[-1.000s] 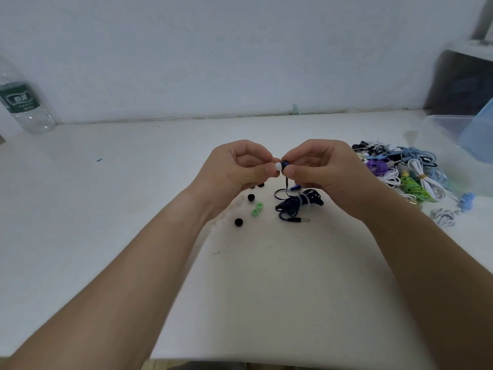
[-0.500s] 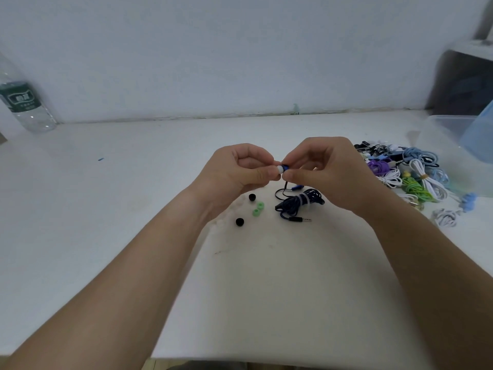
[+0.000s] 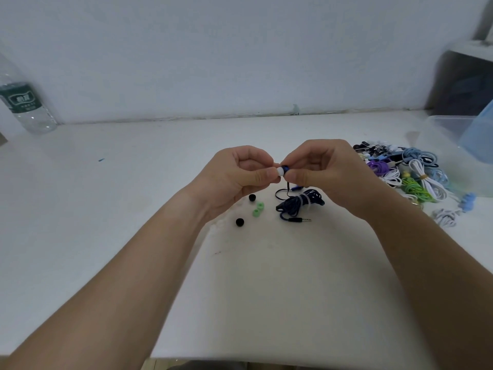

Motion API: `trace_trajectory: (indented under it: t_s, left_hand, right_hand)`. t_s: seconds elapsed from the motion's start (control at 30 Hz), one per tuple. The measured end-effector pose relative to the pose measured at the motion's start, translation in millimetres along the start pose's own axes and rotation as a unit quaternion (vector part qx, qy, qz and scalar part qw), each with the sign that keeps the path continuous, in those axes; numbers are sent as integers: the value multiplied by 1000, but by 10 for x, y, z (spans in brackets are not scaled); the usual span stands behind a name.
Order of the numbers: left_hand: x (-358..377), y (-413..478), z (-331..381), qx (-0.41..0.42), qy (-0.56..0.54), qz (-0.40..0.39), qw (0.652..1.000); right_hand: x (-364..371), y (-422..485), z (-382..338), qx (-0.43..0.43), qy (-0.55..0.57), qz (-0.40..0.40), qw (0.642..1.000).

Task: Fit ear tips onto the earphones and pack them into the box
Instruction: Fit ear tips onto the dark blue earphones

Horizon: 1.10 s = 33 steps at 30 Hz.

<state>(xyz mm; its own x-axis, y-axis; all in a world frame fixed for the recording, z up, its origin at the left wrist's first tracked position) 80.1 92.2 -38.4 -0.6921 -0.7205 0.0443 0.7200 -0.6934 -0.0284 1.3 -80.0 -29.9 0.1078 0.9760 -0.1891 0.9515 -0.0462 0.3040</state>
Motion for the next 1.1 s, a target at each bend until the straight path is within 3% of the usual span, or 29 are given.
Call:
trace_trajectory:
  t_s: [0.13, 0.33, 0.7, 0.97, 1.1]
  left_hand:
    - [6, -8, 9, 9, 6, 13, 1000]
    - [34, -17, 32, 64, 44, 45, 996]
    - [46, -1, 17, 52, -11, 29, 998]
    - [40, 3, -14, 14, -29, -8, 999]
    - [44, 6, -4, 31, -30, -1, 999]
  right_hand:
    - [8, 3, 9, -9, -23, 18, 1000]
    - [6, -4, 42, 33, 36, 53, 997]
    - [8, -7, 1, 22, 41, 47, 998]
    - [27, 0, -26, -35, -15, 27, 999]
    - [28, -6, -34, -17, 10, 38, 999]
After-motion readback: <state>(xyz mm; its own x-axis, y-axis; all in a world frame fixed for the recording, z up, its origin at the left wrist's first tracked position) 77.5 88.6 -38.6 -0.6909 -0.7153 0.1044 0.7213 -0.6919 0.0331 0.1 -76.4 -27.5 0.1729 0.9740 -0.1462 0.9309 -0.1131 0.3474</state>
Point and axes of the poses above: each hand's wrist, its own y-axis towards the middle knuckle, its own x-axis out of the palm, z = x × y, the point moved 3 cm from there along y, towards the middle knuckle, and after that the axes turned 3 degrees about y, right-handed, at the moved point
